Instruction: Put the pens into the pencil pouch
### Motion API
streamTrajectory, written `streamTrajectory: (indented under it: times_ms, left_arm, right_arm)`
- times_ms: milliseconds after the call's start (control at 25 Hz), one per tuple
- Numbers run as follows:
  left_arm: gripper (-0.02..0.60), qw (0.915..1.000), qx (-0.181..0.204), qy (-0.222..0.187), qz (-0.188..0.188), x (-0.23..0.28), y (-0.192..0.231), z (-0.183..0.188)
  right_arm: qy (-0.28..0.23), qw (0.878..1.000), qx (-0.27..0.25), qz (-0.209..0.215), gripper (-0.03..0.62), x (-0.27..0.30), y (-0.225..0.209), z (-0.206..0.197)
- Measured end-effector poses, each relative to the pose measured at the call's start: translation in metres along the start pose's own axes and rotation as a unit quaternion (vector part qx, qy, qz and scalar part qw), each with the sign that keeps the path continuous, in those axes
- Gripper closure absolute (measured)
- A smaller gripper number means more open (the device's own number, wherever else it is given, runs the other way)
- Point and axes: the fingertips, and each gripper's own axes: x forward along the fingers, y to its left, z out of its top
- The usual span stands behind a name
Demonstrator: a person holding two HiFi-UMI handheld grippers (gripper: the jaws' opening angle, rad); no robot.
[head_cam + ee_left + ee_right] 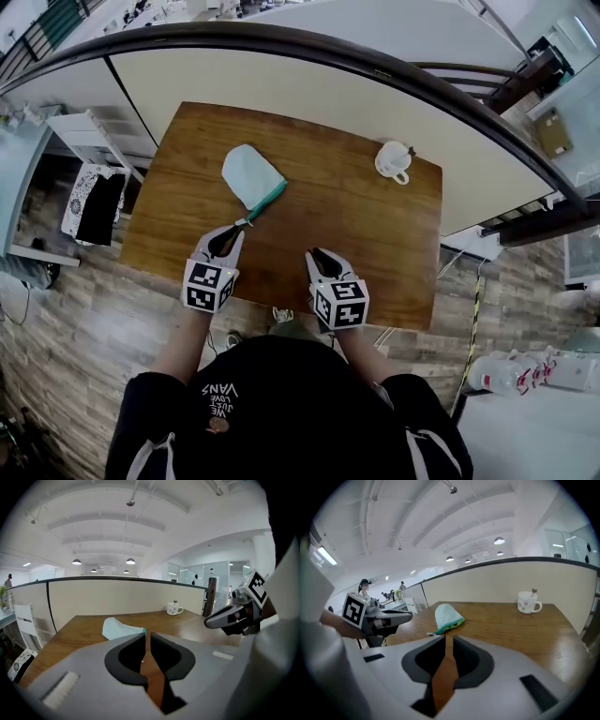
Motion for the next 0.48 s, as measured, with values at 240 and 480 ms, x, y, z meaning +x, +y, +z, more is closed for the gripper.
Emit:
streamTrajectory:
  times_ms: [240, 480]
  left_arm:
    - [0.556, 0.9999, 0.0, -0.011, -0.011, -0.048, -0.001, -0.003]
    - [0.569, 0.9997, 0.004, -0.015, -0.022, -0.094, -0.008, -0.011]
  right_arm:
    - [-0.033, 0.999, -0.001, -0.021, 0.554, -0.016, 0.038, 0.006]
    - [-0.043, 0.999, -0.005, -0.026, 0.571, -0.031, 0.074, -0.001]
